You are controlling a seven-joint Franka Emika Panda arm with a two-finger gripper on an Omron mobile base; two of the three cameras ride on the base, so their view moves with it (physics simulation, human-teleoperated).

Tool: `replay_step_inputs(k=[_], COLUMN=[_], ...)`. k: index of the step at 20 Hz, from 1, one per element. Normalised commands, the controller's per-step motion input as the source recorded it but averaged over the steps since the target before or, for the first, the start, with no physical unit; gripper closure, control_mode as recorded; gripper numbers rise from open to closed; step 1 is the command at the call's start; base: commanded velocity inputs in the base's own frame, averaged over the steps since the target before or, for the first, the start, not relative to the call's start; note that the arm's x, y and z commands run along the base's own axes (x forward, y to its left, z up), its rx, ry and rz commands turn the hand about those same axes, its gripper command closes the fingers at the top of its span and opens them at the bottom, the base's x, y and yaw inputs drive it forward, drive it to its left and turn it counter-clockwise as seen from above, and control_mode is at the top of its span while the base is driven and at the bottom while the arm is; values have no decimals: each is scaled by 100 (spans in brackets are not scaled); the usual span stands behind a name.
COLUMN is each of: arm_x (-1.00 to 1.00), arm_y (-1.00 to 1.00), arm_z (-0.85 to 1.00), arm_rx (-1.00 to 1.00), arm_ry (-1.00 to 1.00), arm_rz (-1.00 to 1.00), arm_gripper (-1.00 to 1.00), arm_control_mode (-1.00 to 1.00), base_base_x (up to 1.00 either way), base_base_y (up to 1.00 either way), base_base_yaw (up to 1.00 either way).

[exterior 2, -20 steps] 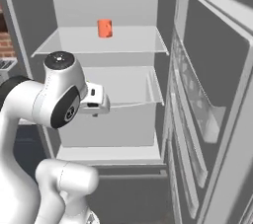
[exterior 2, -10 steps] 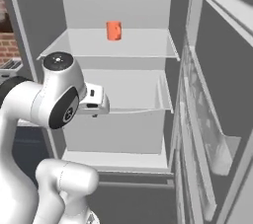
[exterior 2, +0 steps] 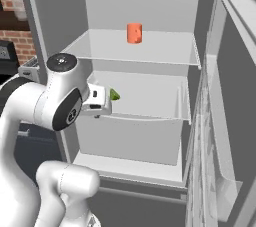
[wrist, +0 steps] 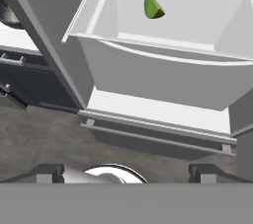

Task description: Grab a lemon wedge from the fridge and one ice cube from the ice bowl, and put them in the glass of lemonade.

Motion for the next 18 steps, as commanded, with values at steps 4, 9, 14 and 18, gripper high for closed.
replay_step_inputs(k=[4, 9, 14, 18], arm_x=[15, 57, 78, 66], arm_y=[-5, 0, 0, 0], arm_z=[-3, -17, -18, -21], arm_rx=[0, -5, -7, -3], arm_ry=[0, 0, 0, 0], arm_rz=[3, -5, -13, -12], arm_gripper=[-100, -100, -100, -100], arm_control_mode=[-100, -100, -100, -100], base_base_x=[0, 0, 0, 0], base_base_y=[0, 0, 0, 0], base_base_yaw=[0, 0, 0, 0])
